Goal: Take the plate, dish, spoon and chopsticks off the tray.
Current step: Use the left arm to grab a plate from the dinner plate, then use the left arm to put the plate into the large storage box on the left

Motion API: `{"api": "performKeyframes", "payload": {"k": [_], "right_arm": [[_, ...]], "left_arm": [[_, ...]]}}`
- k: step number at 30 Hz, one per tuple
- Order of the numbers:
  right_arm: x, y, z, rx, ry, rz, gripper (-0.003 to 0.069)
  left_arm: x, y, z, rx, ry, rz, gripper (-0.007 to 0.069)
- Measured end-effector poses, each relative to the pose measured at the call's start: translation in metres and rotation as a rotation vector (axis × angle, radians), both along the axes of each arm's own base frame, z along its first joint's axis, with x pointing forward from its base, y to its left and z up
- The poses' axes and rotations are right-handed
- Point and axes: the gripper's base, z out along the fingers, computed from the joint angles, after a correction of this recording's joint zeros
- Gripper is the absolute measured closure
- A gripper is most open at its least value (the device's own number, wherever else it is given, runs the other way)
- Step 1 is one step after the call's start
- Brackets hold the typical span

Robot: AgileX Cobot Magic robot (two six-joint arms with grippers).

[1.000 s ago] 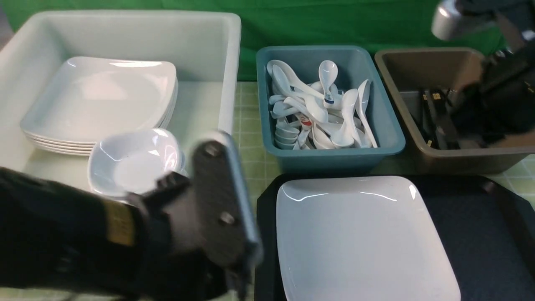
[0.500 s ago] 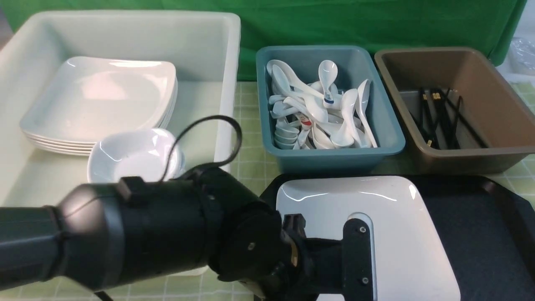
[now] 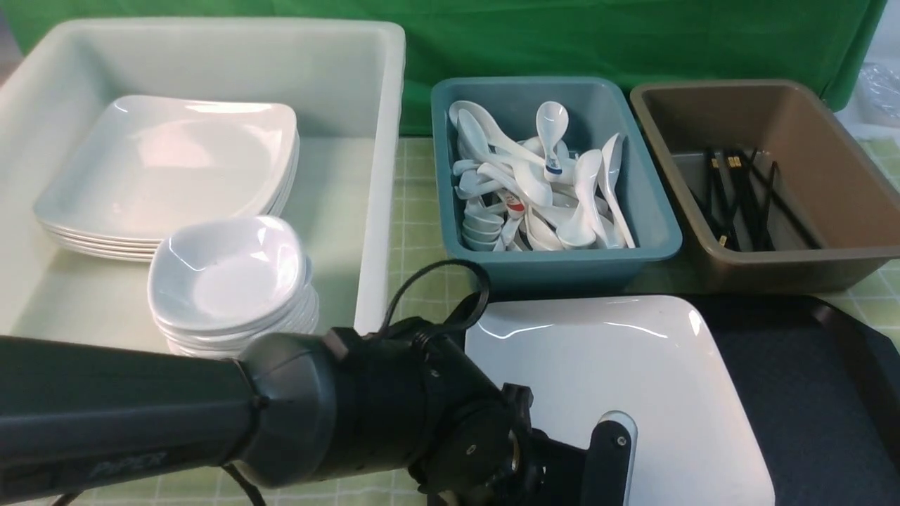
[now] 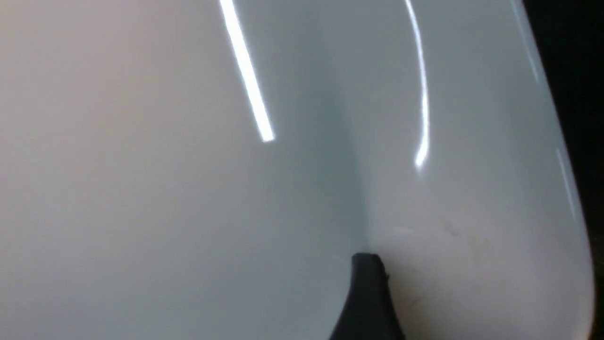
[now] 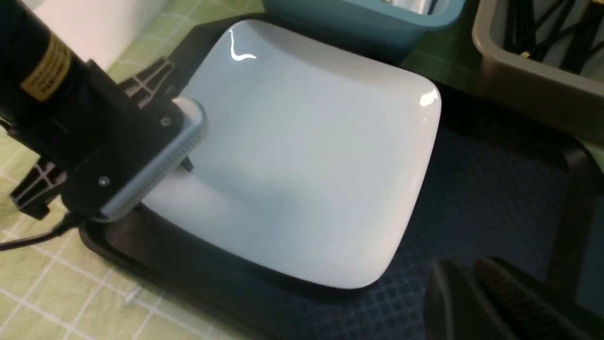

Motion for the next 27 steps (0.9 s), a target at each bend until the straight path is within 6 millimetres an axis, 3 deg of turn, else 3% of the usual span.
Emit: {"api": "performKeyframes", "payload": {"k": [4, 8, 14, 20, 27], "right_arm": [[0.0, 0.0, 0.0, 0.0, 0.0, 0.0, 0.0552], [0.0, 0.0, 0.0, 0.0, 0.0, 0.0, 0.0544], [-0.001, -0.001, 0.005, 0.007, -0.015, 0.0, 0.0535], [-0.006, -0.004, 0.031, 0.036, -0.099, -0.009, 0.0533], [-0.016, -0.016, 0.069, 0.118, -0.213, -0.113, 0.0532]], "left_arm": [[0.001, -0.002, -0.001, -0.006, -0.008, 0.0, 0.0232], [-0.004, -0.008, -0.001, -0.008, -0.025, -0.021, 0.0387], [-0.028, -0.014, 0.017, -0.012, -0.015, -0.04, 0.0432], [-0.062, -0.009, 0.085, -0.181, -0.08, -0.053, 0.0577], [-0.081, 0.023, 0.15, -0.366, -0.132, -0.025, 0.0594]]}}
